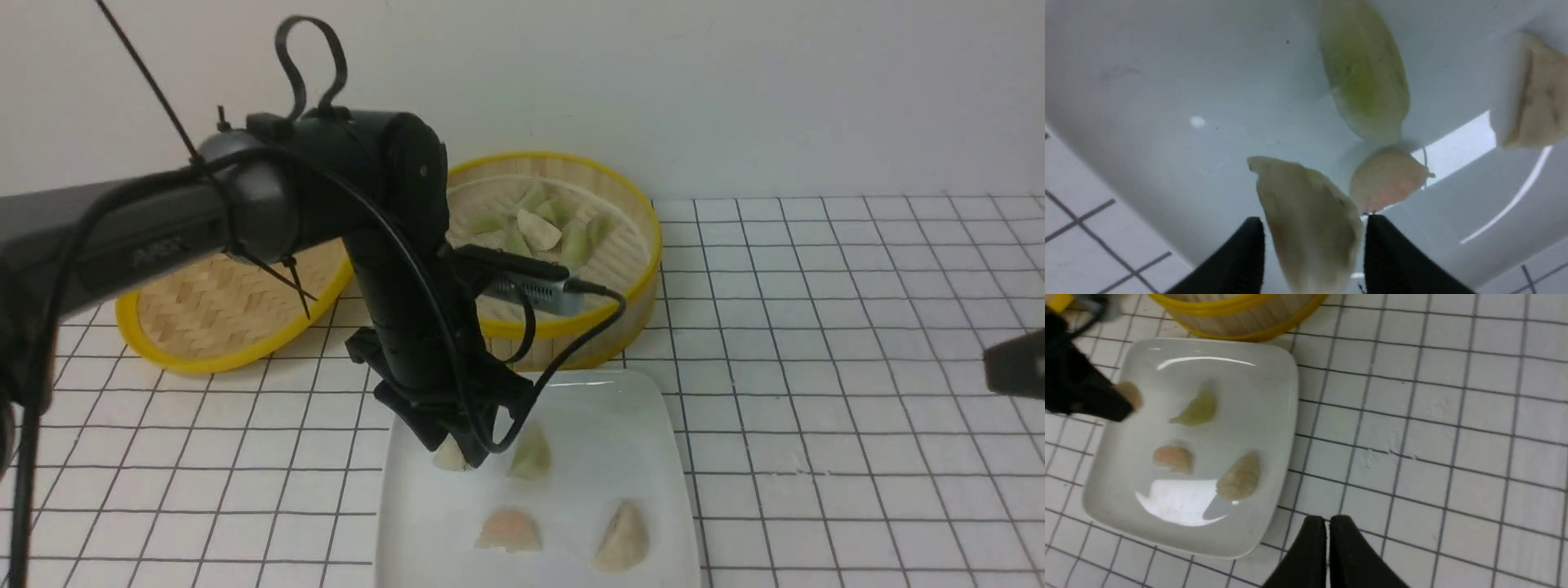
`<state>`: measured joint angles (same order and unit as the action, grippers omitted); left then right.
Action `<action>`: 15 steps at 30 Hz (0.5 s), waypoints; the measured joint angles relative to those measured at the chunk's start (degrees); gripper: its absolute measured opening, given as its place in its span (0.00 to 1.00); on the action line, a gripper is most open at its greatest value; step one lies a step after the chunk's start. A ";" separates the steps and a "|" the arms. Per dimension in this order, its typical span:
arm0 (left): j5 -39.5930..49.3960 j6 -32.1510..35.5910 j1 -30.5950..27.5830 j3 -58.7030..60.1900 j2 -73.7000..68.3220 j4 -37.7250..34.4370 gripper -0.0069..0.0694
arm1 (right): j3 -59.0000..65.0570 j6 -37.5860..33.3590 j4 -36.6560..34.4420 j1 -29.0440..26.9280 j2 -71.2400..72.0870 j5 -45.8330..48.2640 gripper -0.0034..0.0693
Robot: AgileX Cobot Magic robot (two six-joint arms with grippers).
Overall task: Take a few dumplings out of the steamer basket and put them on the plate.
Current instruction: Use the left arm to put the dumpling into the plate
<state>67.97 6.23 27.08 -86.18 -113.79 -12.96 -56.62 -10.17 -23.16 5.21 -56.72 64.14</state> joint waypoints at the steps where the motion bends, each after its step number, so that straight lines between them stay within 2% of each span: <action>1: -0.21 0.00 0.00 0.05 -0.72 0.43 0.59 | -1.51 -1.32 -1.61 0.00 -2.10 0.02 0.05; 3: -1.01 0.00 0.00 0.11 -1.63 1.25 0.72 | -4.72 -2.60 -3.05 0.00 -6.09 0.07 0.05; 5: -1.14 0.00 0.00 0.11 -1.68 1.46 0.77 | -7.48 -3.43 -3.12 0.00 -9.80 0.12 0.05; 8: -0.47 0.00 0.00 -0.85 -1.11 2.25 0.77 | -13.15 -4.11 -2.66 0.93 -17.13 0.12 0.05; 10: 0.53 -0.15 0.00 -1.86 0.21 3.37 0.68 | -17.62 -4.34 -2.05 2.55 -22.80 0.00 0.06; 13: 0.77 -1.41 0.00 -2.55 4.53 6.03 0.43 | -25.84 -4.41 0.04 6.16 -31.36 -0.80 0.08; 14: 0.92 -2.26 0.00 -2.61 7.63 7.62 0.30 | -30.48 -4.29 1.02 7.63 -35.25 -1.07 0.10; 15: 1.07 -3.21 0.00 -2.61 10.09 8.85 0.21 | -33.97 -3.91 1.80 8.79 -38.59 -1.27 0.12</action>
<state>69.04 3.02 27.08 -88.79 -103.70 -4.11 -90.59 -14.09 -21.36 14.00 -95.31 62.88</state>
